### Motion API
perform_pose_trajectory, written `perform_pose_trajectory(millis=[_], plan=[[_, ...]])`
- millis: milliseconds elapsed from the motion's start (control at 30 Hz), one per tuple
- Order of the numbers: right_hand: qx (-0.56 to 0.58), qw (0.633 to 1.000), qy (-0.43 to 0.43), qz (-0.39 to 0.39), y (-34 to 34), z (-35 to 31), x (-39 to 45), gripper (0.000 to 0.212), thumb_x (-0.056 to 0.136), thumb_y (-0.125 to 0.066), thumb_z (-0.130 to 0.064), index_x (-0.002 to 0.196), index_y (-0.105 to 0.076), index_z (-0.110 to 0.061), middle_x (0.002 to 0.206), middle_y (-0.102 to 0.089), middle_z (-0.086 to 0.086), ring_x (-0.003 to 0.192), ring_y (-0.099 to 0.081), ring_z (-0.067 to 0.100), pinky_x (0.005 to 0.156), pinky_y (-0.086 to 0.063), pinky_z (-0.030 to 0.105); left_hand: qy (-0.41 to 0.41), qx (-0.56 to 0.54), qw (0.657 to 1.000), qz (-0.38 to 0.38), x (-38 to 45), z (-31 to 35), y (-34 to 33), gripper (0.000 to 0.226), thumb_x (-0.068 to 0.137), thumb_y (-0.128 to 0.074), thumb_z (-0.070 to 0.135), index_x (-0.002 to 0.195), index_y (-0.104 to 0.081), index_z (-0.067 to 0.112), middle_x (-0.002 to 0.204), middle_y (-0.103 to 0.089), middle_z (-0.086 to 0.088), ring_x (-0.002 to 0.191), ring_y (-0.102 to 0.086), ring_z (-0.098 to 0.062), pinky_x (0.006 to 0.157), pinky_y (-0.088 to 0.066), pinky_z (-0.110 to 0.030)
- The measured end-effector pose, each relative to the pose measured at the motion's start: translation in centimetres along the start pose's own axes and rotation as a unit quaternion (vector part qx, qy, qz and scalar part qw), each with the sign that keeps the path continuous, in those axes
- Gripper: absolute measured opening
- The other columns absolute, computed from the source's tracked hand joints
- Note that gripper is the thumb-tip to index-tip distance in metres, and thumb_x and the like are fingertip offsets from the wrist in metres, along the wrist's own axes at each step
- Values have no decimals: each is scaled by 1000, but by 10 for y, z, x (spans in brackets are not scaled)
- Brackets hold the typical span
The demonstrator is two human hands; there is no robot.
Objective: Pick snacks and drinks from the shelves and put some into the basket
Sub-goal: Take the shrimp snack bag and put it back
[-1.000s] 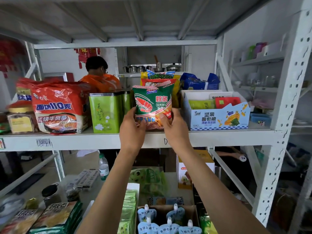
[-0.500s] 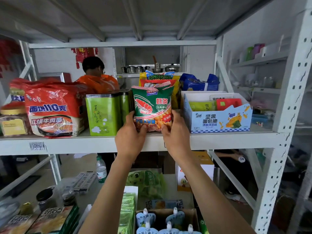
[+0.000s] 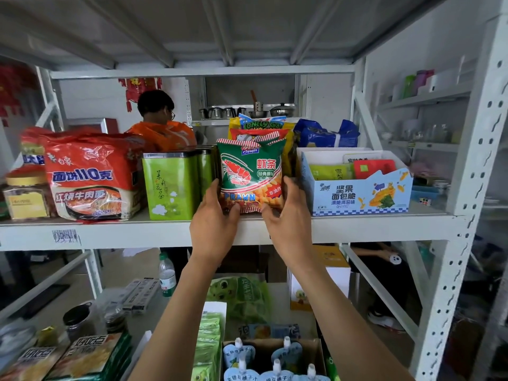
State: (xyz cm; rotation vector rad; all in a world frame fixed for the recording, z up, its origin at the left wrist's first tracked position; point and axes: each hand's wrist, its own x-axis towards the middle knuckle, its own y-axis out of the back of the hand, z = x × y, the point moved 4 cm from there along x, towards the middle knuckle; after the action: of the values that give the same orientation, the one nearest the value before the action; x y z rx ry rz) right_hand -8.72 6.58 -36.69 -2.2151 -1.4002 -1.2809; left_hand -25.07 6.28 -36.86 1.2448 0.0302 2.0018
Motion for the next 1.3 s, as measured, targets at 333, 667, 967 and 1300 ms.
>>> perform_pose_trajectory(millis=[333,667,967,1300], plan=[[47,997,42,43,3,1,-12,63,90,-68,-28,143,-39,-11,139,-44,5,124,-41,0,94,-32,-4,-17,-168,984,59,-11,-5,12,49,96,-60,13,141,-44,6,140,-55,-4,128,-51,-11,101,-37,-10],[69,994,72,50,7,0,-23,57,92,-65,-24,141,-40,-10,142,-42,5,131,-47,14,101,-48,22,-13,-195,977,79,-32,-8,16,45,95,-53,22,139,-47,9,137,-55,-1,128,-50,-12,107,-42,-30],[93,984,99,117,42,-17,-26,41,95,-58,-8,134,-50,-7,130,-53,5,124,-50,9,97,-36,4,-97,-226,965,93,-43,55,11,32,98,-53,10,130,-53,11,122,-54,0,116,-55,-11,97,-48,-32],[-107,970,35,214,149,41,43,35,91,-58,-12,126,-59,-9,133,-54,9,123,-49,23,105,-39,31,-216,-171,960,-47,-11,150,-38,43,95,-56,7,138,-49,9,135,-52,-6,121,-51,-11,101,-44,-23]])
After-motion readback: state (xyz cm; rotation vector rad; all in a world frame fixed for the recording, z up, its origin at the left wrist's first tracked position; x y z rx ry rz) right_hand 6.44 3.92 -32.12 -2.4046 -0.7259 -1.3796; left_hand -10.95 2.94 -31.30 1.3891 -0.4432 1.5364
